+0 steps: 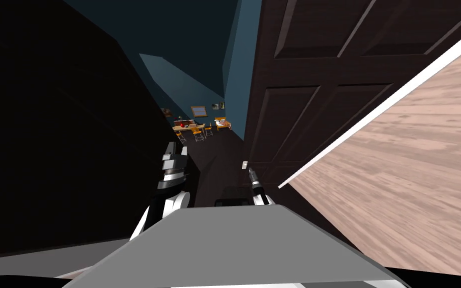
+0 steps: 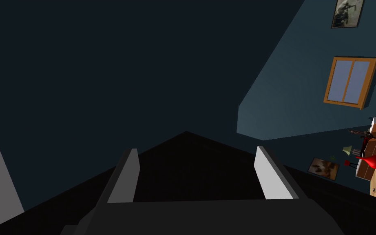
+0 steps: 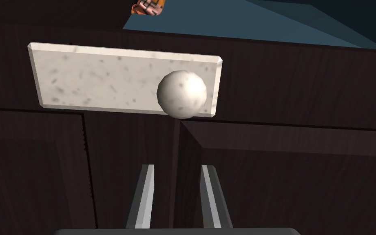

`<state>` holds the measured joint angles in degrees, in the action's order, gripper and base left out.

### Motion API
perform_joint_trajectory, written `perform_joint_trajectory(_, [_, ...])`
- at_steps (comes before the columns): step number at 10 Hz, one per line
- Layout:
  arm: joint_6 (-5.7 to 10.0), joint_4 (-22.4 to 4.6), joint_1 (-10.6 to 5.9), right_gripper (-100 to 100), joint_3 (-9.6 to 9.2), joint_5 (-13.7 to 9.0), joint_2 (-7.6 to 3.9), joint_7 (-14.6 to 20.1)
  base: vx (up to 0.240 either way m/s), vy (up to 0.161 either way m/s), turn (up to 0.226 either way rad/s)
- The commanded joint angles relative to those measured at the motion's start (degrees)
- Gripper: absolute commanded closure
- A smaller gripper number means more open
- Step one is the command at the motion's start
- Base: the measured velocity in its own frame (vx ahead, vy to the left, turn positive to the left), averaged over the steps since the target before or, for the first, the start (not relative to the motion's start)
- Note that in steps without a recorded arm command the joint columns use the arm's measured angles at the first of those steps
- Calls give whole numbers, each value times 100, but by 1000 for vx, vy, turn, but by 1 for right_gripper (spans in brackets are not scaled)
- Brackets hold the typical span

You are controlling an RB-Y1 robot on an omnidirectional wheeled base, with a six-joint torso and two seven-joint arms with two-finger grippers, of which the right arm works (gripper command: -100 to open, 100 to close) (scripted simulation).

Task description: Push the door open

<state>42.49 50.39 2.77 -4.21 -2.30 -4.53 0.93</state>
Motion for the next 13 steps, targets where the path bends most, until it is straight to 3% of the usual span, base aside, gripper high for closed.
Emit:
perform_joint_trajectory(1, [-11,26,22,-100,-11,-7,24,10,-220,40,-37])
perform_joint_trajectory(4, [-38,97,71,-100,-34,-20,116,28,-228,70,-37])
perform_joint_trajectory(5, [-19,63,54,-100,-28,-18,92,25,-97,46,-16])
perform_joint_trajectory(13, [112,-57,15,-100,68,-56,95,-27,183,1,24])
